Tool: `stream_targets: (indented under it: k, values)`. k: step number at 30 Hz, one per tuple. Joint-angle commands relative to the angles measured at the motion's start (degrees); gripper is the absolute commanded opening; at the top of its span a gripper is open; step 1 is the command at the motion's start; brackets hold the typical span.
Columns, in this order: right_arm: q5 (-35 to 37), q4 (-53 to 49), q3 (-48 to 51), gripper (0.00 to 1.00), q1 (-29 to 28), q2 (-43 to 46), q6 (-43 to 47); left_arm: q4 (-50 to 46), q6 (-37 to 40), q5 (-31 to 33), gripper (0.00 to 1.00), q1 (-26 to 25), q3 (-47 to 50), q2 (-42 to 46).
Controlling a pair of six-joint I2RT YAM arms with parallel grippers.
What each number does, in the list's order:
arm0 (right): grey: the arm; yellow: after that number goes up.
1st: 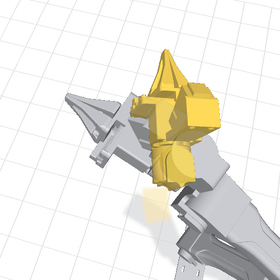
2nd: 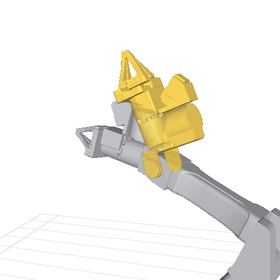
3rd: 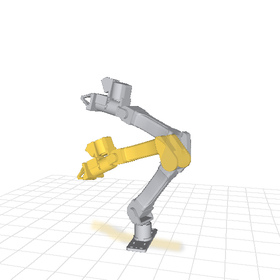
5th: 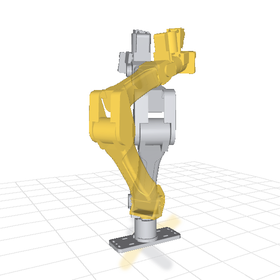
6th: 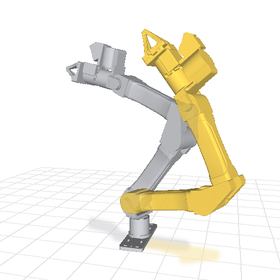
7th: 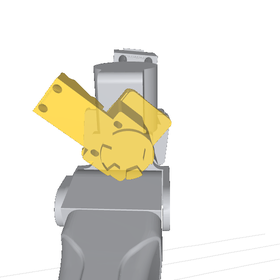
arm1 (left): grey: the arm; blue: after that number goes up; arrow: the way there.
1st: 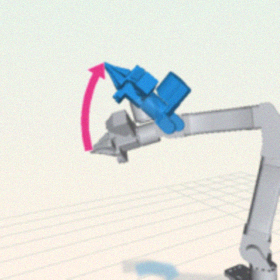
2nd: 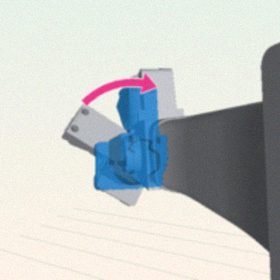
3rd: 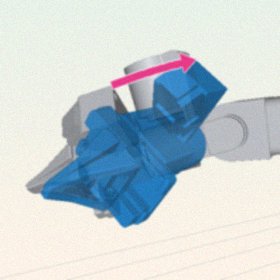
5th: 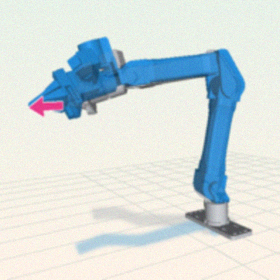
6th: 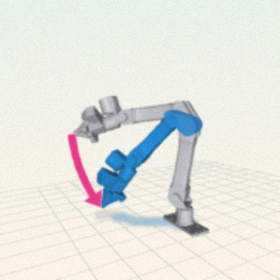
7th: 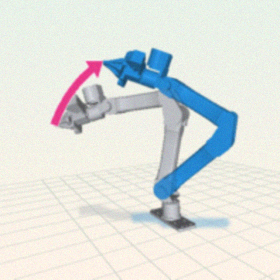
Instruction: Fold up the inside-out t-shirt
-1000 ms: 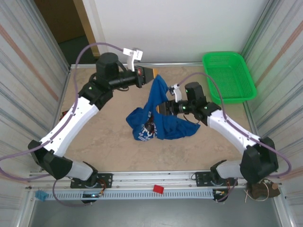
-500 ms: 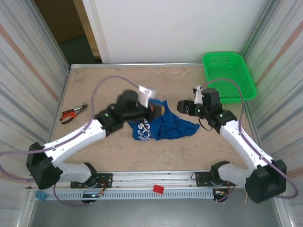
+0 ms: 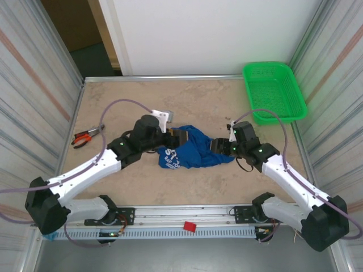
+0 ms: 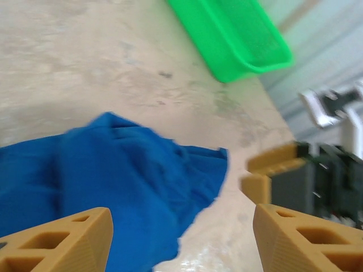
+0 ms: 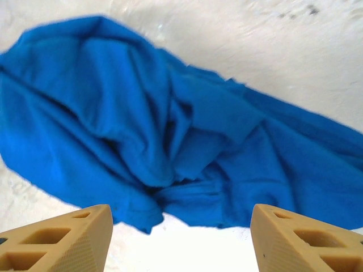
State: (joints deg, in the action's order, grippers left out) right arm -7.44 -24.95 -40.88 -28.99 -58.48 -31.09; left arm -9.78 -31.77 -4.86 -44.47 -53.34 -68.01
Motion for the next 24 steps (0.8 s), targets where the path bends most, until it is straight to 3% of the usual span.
stream_targets:
  k: [1, 9, 14, 15, 18, 20, 24]
  values:
    - [5.0, -1.2, -0.1, 0.65, -0.7, -1.5, -0.8, -7.7, -0.4, 3.0, 0.67, 1.3, 1.9, -0.5]
    - [11.3, -3.3, 1.9, 0.69, 6.6, -6.8, -5.2, -4.2, -3.3, -0.4, 0.68, 2.4, 2.5, -8.3]
    - [11.6, 0.4, 5.9, 0.69, 9.9, -9.6, -9.0, -2.4, -3.0, -1.2, 0.66, 2.4, -1.0, -14.2]
    - [11.2, 1.4, 6.2, 0.69, 10.0, -10.7, -9.5, -2.3, -2.8, -1.1, 0.6, 2.4, -1.9, -15.5]
    - [9.0, 5.2, 6.7, 0.67, 10.2, -14.6, -9.8, -2.9, -1.4, -2.4, 0.18, 2.7, -4.7, -18.0]
    - [6.8, 7.9, 6.4, 0.62, 10.2, -16.9, -9.2, -4.7, -0.1, -3.1, 0.0, 3.0, -7.0, -17.7]
    - [5.9, 6.6, 3.7, 0.62, 9.8, -15.3, -8.5, -9.1, 0.5, -7.2, 0.0, 5.3, -13.7, -13.0]
